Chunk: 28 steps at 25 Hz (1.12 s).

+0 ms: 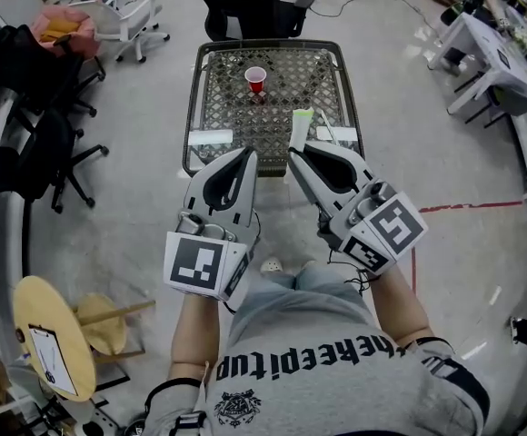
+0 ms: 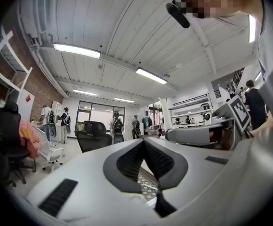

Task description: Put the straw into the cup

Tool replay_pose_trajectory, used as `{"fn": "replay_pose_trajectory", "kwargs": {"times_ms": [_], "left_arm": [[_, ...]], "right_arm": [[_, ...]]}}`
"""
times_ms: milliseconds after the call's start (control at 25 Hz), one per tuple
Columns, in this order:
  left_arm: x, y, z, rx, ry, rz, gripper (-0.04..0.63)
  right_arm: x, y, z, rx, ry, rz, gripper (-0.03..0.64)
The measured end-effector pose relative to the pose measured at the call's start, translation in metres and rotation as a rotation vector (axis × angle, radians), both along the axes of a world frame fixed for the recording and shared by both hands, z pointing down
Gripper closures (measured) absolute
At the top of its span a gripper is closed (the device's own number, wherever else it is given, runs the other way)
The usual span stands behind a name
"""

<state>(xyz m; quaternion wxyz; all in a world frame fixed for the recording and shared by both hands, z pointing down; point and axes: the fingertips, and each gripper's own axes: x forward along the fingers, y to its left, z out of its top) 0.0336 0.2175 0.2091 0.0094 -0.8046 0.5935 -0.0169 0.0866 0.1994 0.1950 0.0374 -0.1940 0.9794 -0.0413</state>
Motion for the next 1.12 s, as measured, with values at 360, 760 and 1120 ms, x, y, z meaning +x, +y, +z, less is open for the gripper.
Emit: {"fn": "replay_pose_trajectory", "kwargs": {"times_ms": [360, 760, 1120], "left_arm": [[-0.006, -0.020, 0.001, -0.004, 0.024, 0.037, 0.578], [-0.015, -0.066, 0.010, -0.021, 0.021, 0.001, 0.578], [-0.019, -0.128, 0.014, -0.014, 0.034, -0.057, 0.578]], "right_arm": [[0.000, -0.016, -0.003, 0.014, 0.023, 0.075, 0.558], [-0.006, -0.063, 0.003, -0.004, 0.005, 0.042, 0.560], [-0.017, -0.127, 0.007, -0.015, 0.001, -0.027, 0.558]]}}
